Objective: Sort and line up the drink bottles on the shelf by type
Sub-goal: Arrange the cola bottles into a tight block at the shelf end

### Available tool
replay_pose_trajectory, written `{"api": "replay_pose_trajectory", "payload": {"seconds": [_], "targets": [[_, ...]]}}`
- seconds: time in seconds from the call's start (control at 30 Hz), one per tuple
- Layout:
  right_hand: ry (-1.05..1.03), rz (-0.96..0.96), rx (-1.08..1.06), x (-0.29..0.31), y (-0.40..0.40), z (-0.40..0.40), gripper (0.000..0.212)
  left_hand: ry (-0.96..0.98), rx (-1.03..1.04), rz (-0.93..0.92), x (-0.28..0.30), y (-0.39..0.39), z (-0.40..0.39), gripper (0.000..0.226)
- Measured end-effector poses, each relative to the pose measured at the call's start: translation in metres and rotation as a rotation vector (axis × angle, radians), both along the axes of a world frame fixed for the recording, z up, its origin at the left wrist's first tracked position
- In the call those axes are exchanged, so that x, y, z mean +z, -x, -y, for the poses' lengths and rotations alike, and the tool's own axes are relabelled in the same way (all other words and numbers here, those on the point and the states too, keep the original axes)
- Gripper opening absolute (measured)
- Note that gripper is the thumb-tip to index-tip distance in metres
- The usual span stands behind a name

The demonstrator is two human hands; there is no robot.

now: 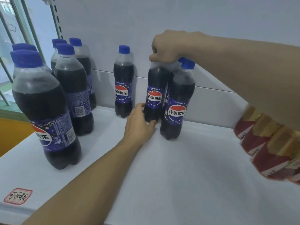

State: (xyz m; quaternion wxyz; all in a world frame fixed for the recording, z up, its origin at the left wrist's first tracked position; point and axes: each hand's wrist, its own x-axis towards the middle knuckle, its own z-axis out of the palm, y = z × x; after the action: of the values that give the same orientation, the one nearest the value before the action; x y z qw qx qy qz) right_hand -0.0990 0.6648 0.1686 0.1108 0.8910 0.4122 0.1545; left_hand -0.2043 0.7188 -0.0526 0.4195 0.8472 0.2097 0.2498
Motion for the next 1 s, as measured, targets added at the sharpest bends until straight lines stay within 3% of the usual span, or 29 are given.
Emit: {"api": "replay_pose_trajectory", "payload": {"seconds": [0.13,0.23,0.33,0.4,0.57,0.63,0.83,0.9,1.0], "targets": [[0.028,0.061,-0.025,0.0,-0.001,-0.001,0.039,-0.003,-0.046,0.026,0.001,0.002,0.0,0.072],[-0.014,0.186,0.08,0.005,0.012,-0.013,0.038,0.029,-0.024,0.025,0.006,0.004,0.001,0.066],[-0.177,-0.011,0.266,0.005,0.032,-0.042,0.041,0.04,0.132,0.13,0.012,0.007,-0.005,0.044],[-0.147,-0.17,0.29,-0.002,0.041,-0.059,0.041,0.046,0.241,0.231,0.017,0.011,-0.01,0.037],[-0.158,-0.169,0.324,-0.008,0.039,-0.061,0.021,-0.078,0.461,0.243,0.022,0.016,-0.014,0.08],[-0.211,-0.196,0.346,-0.005,0.041,-0.047,0.018,-0.036,0.418,0.192,0.025,0.018,-0.021,0.089],[-0.26,-0.184,0.4,0.004,0.051,-0.002,0.008,0.182,-0.106,-0.022,0.038,0.042,-0.048,0.075],[-0.244,-0.185,0.41,0.005,0.053,0.008,0.006,0.23,-0.157,-0.045,0.038,0.044,-0.046,0.075],[-0.234,-0.144,0.398,0.003,0.052,0.024,0.006,0.146,-0.107,-0.02,0.034,0.037,-0.033,0.073]]}}
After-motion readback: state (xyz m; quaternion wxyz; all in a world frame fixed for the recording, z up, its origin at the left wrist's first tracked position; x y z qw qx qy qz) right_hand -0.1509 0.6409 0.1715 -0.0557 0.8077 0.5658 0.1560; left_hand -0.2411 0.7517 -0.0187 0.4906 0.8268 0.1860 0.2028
